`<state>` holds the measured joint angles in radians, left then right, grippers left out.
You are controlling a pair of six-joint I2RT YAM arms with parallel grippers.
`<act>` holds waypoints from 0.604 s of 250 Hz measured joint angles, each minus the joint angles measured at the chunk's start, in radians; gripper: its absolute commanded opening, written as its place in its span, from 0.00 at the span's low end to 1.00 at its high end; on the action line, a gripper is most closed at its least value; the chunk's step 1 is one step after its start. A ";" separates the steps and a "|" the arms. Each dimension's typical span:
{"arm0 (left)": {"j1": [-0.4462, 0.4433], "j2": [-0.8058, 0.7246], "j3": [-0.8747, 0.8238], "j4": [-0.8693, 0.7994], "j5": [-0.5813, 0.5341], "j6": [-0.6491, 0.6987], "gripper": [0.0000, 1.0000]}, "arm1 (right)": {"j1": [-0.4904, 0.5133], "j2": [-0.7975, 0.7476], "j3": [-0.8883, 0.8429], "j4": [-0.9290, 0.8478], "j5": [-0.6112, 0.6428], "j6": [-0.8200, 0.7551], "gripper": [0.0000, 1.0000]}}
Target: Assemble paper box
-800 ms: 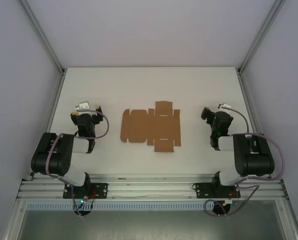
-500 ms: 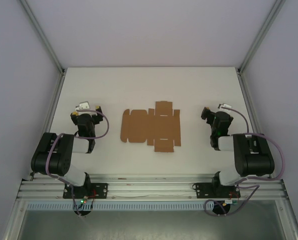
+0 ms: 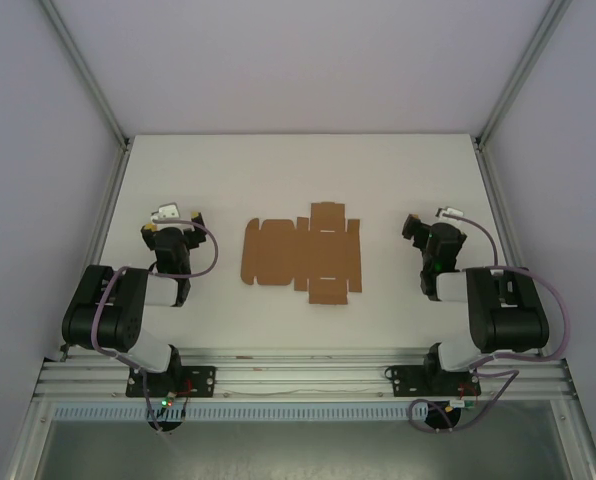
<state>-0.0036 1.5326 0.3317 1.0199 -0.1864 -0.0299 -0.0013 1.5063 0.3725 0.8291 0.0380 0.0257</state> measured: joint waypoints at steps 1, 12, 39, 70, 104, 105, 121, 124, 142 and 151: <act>0.000 0.000 0.000 0.000 0.000 0.000 1.00 | 0.000 0.000 0.000 0.000 0.000 0.000 1.00; 0.000 0.000 0.000 0.000 0.000 0.000 1.00 | 0.000 0.000 0.000 0.000 0.000 0.000 1.00; 0.000 0.000 0.000 0.000 0.000 0.000 1.00 | 0.000 0.000 0.000 0.000 0.000 0.000 1.00; 0.000 0.000 0.000 0.000 0.000 0.000 1.00 | 0.000 0.000 0.000 0.000 0.000 0.000 1.00; 0.000 0.000 0.000 0.000 0.000 0.000 1.00 | 0.000 0.000 0.000 0.000 0.000 0.000 1.00; 0.000 -0.001 0.000 0.000 0.000 0.001 1.00 | 0.000 0.000 0.000 0.000 0.000 0.000 1.00; 0.000 -0.028 0.001 -0.043 0.003 0.001 1.00 | 0.000 -0.008 0.008 -0.028 0.000 0.000 1.00; 0.000 -0.041 0.001 -0.058 0.003 0.000 1.00 | 0.000 -0.016 0.013 -0.046 0.000 -0.001 1.00; 0.000 -0.141 0.017 -0.182 0.010 -0.008 1.00 | 0.000 -0.064 0.055 -0.154 -0.001 0.000 0.99; 0.000 -0.198 0.034 -0.238 0.018 -0.024 1.00 | 0.000 -0.101 0.083 -0.204 -0.001 0.000 1.00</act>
<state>-0.0036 1.3350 0.3653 0.7818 -0.1680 -0.0536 -0.0013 1.4055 0.4553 0.6254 0.0372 0.0261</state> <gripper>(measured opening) 0.999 0.996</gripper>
